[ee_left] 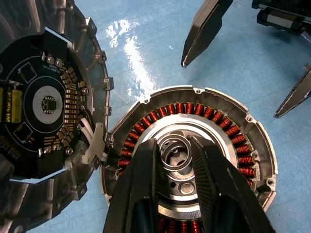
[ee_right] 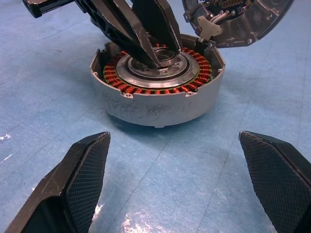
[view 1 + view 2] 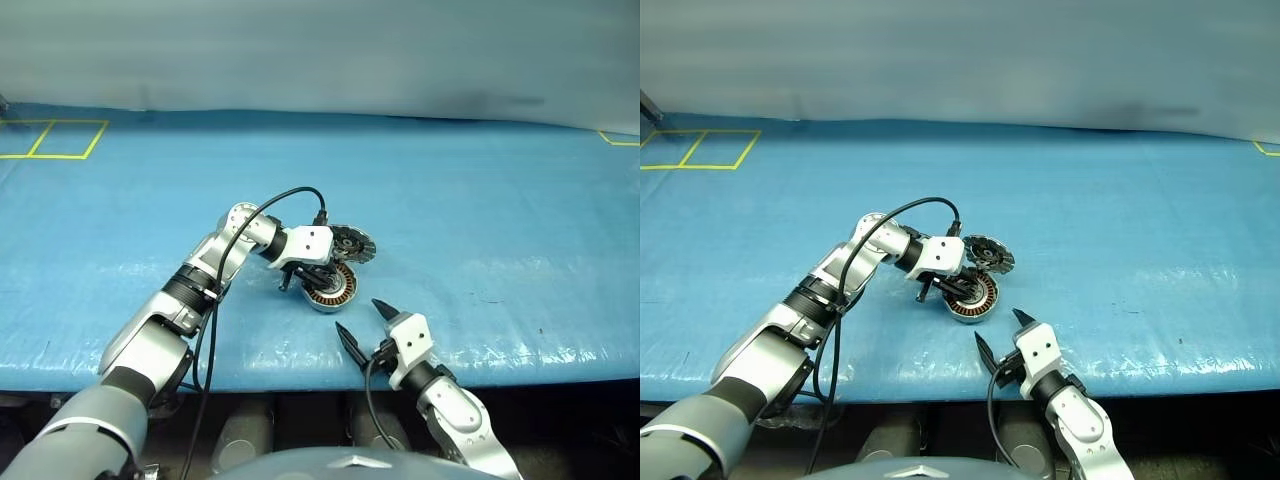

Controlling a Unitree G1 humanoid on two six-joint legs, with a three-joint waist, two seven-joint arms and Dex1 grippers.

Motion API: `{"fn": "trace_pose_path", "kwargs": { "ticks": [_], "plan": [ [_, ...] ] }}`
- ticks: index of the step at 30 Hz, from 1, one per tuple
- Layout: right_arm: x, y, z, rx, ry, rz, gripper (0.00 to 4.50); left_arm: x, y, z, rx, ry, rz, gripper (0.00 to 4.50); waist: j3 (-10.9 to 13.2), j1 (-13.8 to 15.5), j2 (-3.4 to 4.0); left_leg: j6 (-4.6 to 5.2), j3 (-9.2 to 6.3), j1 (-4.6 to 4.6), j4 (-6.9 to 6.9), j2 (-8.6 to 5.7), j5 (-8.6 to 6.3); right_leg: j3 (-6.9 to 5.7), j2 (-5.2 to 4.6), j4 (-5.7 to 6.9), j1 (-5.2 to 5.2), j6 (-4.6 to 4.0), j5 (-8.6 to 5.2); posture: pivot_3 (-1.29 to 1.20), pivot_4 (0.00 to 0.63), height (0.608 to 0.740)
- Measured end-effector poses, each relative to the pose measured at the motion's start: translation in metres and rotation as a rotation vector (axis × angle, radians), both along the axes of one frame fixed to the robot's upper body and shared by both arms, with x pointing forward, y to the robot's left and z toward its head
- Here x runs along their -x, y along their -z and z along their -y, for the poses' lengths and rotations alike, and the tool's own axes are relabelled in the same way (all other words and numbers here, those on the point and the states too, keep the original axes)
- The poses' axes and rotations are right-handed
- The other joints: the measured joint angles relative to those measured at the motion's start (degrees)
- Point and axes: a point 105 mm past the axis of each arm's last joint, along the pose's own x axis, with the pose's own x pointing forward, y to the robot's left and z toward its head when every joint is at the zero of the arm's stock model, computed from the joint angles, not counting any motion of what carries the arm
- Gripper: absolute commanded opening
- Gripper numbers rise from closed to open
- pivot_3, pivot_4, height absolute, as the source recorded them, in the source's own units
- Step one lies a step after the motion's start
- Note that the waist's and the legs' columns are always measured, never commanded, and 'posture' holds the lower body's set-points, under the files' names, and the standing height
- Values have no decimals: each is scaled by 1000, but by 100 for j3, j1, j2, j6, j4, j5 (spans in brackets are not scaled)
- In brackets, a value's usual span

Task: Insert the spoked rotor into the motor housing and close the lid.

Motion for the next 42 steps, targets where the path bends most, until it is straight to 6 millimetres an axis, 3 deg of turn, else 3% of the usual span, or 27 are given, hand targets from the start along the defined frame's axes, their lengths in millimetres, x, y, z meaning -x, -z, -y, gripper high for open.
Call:
{"fn": "trace_pose_path", "kwargs": {
  "ticks": [11,20,23,26,34,38,42],
  "plan": [
    [1,5,3,15,14,-17,4500,1,1,-2,-13,9,-2,698,0,0,0,0,0,1,0,0,0,0,0,0,1,0,0,0,150,740],
    [0,6,2,-10,24,-37,4500,2,-4,-1,12,1,-36,3565,0,-1,0,0,-2,-3,0,1,0,-1,0,-2,-2,0,0,0,150,740],
    [0,6,2,-13,25,-36,4500,9,-16,3,36,46,-31,3565,0,-4,0,0,-1,-4,-1,1,0,0,-1,-2,-3,0,0,0,150,740],
    [0,6,2,-13,26,-37,4500,13,-27,1,52,59,-15,2909,0,-12,0,0,-1,-1,-2,4,0,0,1,-1,-3,-1,-1,0,150,740],
    [-4,4,3,-16,29,-36,4500,31,-39,-4,111,62,-37,190,-1,1,1,0,-2,-2,-2,4,0,0,-1,-2,-2,-3,-1,0,150,740],
    [-8,-6,18,6,69,-17,4500,33,-42,-11,145,-4,-27,21,-1,-3,2,0,-3,-1,-2,5,0,0,-1,-1,-2,-3,-2,0,150,740],
    [-7,-18,33,50,69,-33,3541,37,-39,-22,210,-138,-19,0,-2,-8,8,0,-2,-2,-4,6,0,2,-2,-2,-5,-4,-2,0,150,740]
  ]
}}
